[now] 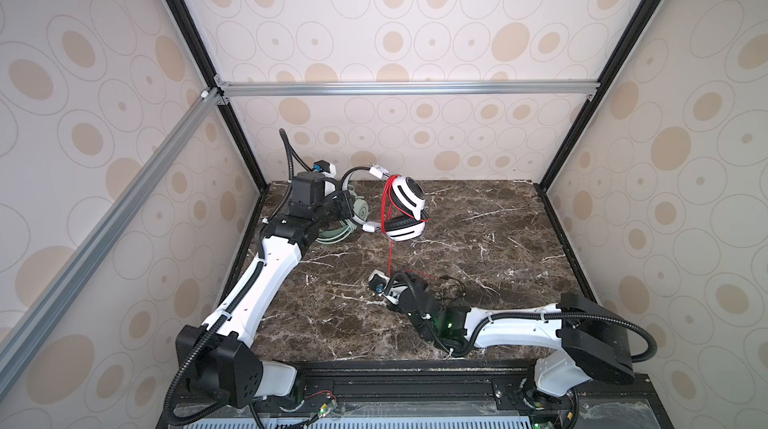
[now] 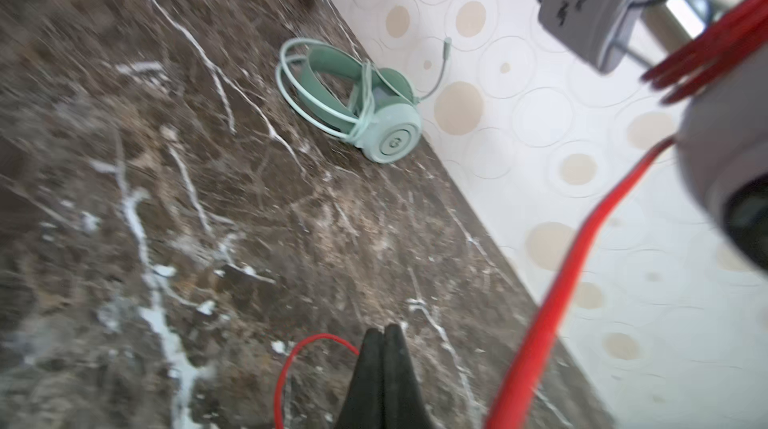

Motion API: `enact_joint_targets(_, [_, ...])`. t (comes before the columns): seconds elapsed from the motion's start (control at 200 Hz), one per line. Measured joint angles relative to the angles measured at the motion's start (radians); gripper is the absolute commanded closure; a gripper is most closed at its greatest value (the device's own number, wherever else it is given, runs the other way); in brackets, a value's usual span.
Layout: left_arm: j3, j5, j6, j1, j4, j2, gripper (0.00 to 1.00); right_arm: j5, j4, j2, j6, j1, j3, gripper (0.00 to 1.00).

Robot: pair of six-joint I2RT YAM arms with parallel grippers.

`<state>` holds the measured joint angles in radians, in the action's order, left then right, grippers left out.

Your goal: Wrap the headphones

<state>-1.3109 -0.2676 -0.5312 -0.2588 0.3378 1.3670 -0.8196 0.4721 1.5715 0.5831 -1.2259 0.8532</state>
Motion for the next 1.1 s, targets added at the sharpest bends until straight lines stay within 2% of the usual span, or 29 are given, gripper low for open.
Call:
enact_joint_targets(0.1, [0.000,0.000,-0.002,0.000,0.000,0.000,1.00,-0.134,0.096,0.041,0.232,-0.010,0.086,1.00])
enact_joint_targets(0.24, [0.000,0.000,-0.003,0.000,0.000,0.000,1.00,-0.233,0.319,0.105,0.548,-0.010,0.159,1.00])
enact_joint_targets(0.37, [0.000,0.000,-0.005,0.000,0.000,0.000,1.00,-0.259,0.479,0.181,0.771,-0.010,0.222,1.00])
enact_joint_targets(0.615, [0.000,-0.003,-0.010,0.000,0.000,0.000,1.00,-0.250,0.714,0.322,1.083,-0.010,0.348,1.00])
enact_joint_targets(0.66, [0.001,-0.004,-0.010,0.000,0.000,0.000,1.00,-0.245,0.749,0.338,1.123,-0.010,0.367,0.95])
enact_joint_targets(0.725, [0.002,-0.005,-0.011,0.000,0.000,0.000,1.00,-0.232,0.783,0.352,1.162,-0.010,0.388,0.88])
enact_joint_targets(0.79, [0.003,-0.005,-0.011,0.000,0.000,0.000,1.00,-0.221,0.798,0.354,1.183,-0.010,0.403,0.85])
enact_joint_targets(0.865, [0.004,-0.005,-0.011,0.000,0.000,0.000,1.00,-0.209,0.791,0.351,1.176,-0.006,0.421,0.76])
enact_joint_targets(0.92, [0.004,-0.005,-0.011,0.000,0.000,0.000,1.00,-0.200,0.759,0.340,1.154,-0.002,0.430,0.74])
enact_joint_targets(1.02, [0.004,-0.003,-0.011,0.000,0.000,0.000,1.00,-0.187,0.596,0.280,1.040,0.010,0.442,0.64])
enact_joint_targets(1.1, [0.004,-0.002,-0.011,0.000,0.000,0.000,1.00,-0.156,0.357,0.193,0.850,0.032,0.475,0.60])
